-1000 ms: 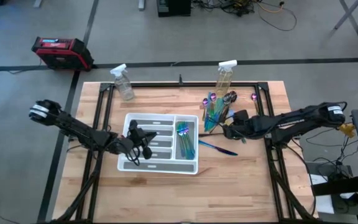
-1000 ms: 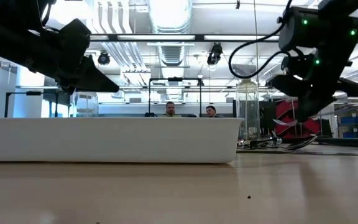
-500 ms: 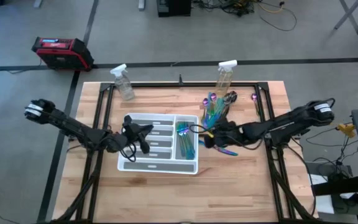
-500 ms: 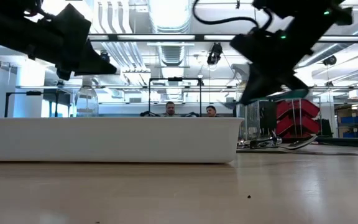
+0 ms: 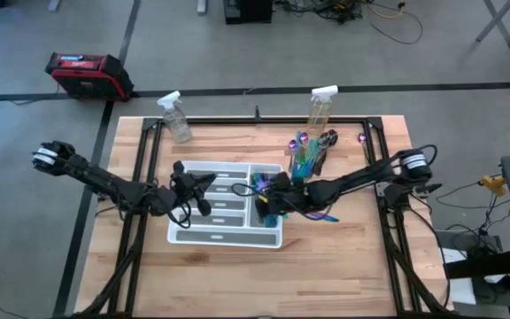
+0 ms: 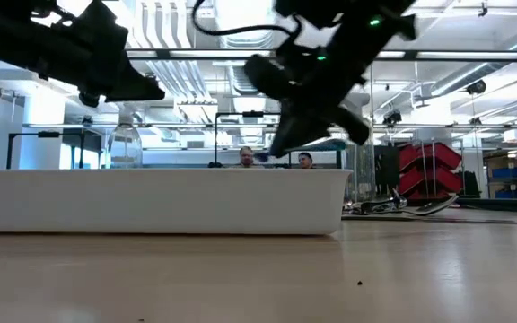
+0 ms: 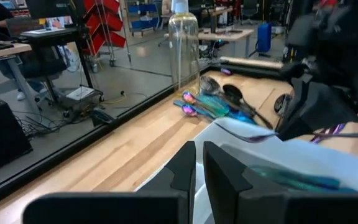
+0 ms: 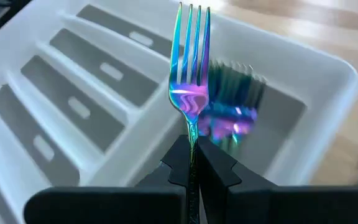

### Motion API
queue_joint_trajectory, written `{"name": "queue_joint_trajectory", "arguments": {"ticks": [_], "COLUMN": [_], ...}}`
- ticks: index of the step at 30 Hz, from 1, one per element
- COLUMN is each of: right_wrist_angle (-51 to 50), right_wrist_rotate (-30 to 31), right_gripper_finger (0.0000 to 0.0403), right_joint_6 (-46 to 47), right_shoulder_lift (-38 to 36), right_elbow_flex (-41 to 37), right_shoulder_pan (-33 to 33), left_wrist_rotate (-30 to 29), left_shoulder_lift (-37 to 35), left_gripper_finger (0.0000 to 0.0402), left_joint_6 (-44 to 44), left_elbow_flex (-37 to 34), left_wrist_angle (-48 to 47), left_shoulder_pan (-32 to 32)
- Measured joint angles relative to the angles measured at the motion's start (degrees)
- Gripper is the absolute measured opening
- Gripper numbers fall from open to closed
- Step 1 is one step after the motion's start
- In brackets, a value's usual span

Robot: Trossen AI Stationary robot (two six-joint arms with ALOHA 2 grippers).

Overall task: Sort silverware
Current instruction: Put the blue fork with the other blue forks on the silverware tray

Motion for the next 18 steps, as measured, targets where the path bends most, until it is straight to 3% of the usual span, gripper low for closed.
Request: {"name": "queue_joint_trajectory", "arguments": {"ticks": [11,18], "right_wrist_angle": [-1.27,-1.04], "right_wrist_rotate": [-0.6,-0.63], "right_gripper_finger": [0.0008,0.0063], "right_joint_6": [8.59,8.46], "right_shoulder_lift": [9.82,10.75], "right_elbow_flex": [4.43,5.07], "right_shoulder_pan": [-1.9,-2.01], "left_wrist_rotate": [0.13,0.15], "left_shoulder_lift": [3.1,3.72], "left_gripper_finger": [0.0016,0.0016], "left_joint_6": [-4.44,-5.11], "left_elbow_flex": [0.02,0.02], "left_wrist_angle": [-4.27,-4.07], "left_shoulder_pan": [-0.02,-0.01]}}
